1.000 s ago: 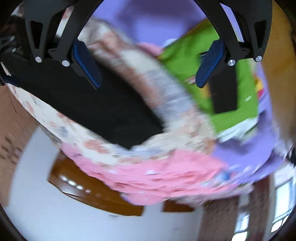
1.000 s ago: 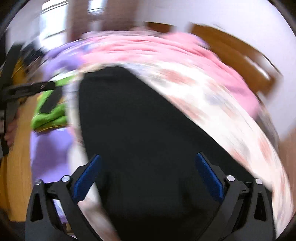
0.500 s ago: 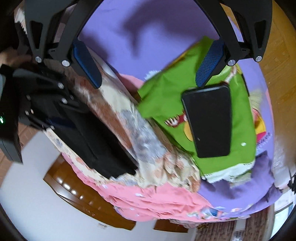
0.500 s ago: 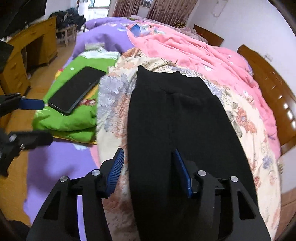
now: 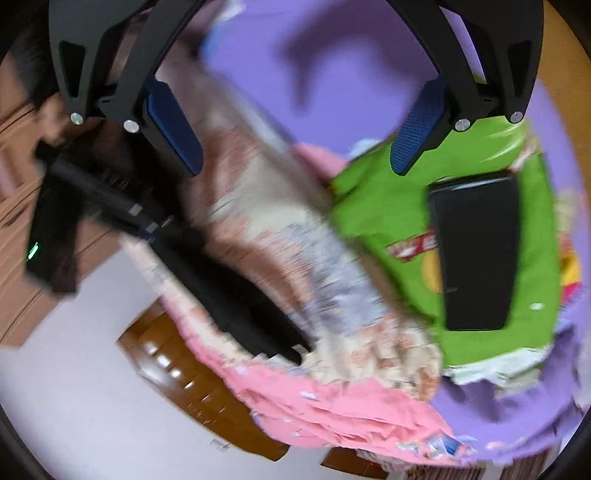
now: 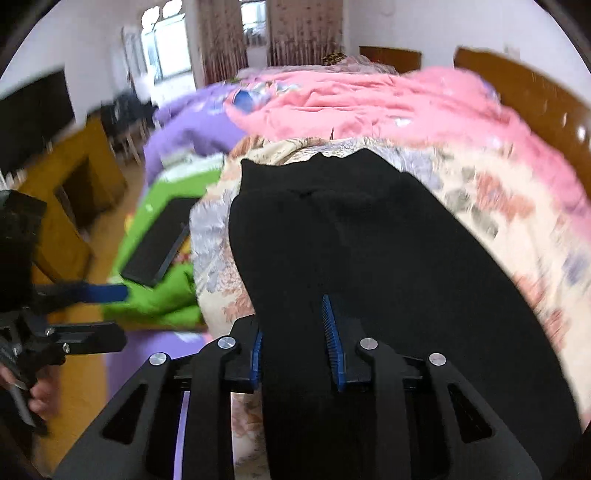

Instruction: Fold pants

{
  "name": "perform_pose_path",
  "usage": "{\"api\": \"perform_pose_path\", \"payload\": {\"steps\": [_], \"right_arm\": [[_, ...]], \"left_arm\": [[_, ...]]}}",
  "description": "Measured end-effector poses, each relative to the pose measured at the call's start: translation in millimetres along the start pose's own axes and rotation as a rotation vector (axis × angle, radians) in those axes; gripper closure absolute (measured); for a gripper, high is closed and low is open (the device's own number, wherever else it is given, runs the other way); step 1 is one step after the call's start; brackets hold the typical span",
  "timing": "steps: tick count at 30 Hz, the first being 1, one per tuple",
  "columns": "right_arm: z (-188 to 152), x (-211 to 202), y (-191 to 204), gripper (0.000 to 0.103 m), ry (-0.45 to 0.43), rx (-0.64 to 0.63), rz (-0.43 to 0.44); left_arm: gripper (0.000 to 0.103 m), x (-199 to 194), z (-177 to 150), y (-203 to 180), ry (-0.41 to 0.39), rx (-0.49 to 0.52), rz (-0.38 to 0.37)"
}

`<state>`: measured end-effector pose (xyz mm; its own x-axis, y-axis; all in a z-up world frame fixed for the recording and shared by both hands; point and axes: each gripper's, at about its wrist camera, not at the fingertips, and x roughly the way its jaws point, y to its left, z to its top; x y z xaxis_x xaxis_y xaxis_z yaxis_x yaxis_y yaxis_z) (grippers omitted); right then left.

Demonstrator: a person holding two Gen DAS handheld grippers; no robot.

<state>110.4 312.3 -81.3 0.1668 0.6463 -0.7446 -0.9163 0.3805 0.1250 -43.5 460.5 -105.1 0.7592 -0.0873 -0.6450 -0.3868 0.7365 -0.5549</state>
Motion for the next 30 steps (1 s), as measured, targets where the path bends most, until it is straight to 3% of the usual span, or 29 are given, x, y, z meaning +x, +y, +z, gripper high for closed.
{"api": "perform_pose_path", "payload": {"steps": [2, 6, 11, 18, 21, 24, 30], "right_arm": [[-0.6, 2.1, -13.2, 0.074, 0.008, 0.075, 0.064], [1.3, 4.7, -17.0, 0.072, 0.010, 0.099, 0.090], [-1.2, 6.4, -37.0, 0.072, 0.001, 0.216, 0.195], [-0.9, 6.2, -34.4, 0.072, 0.003, 0.210, 0.195], [-1.7, 6.0, -32.5, 0.072, 0.001, 0.203, 0.189], [-2.0, 6.4, -30.6, 0.071, 0.000, 0.194, 0.181], [-2.8, 5.2, -29.0, 0.071, -0.006, 0.187, 0.172]], "left_arm": [[0.002, 2.5, 12.2, -3.7, 0.000, -0.023, -0.083], [0.002, 16.8, 41.5, -5.3, -0.019, -0.064, -0.202], [0.002, 51.2, 78.3, 9.4, 0.010, -0.211, -0.413], [0.004, 72.2, 110.0, 18.6, -0.012, -0.276, -0.421], [0.009, 76.4, 117.4, 22.4, -0.022, -0.282, -0.383], [0.011, 69.9, 123.6, 24.6, -0.049, -0.269, -0.342], [0.017, 72.2, 132.6, 21.4, -0.049, -0.238, -0.355]]}}
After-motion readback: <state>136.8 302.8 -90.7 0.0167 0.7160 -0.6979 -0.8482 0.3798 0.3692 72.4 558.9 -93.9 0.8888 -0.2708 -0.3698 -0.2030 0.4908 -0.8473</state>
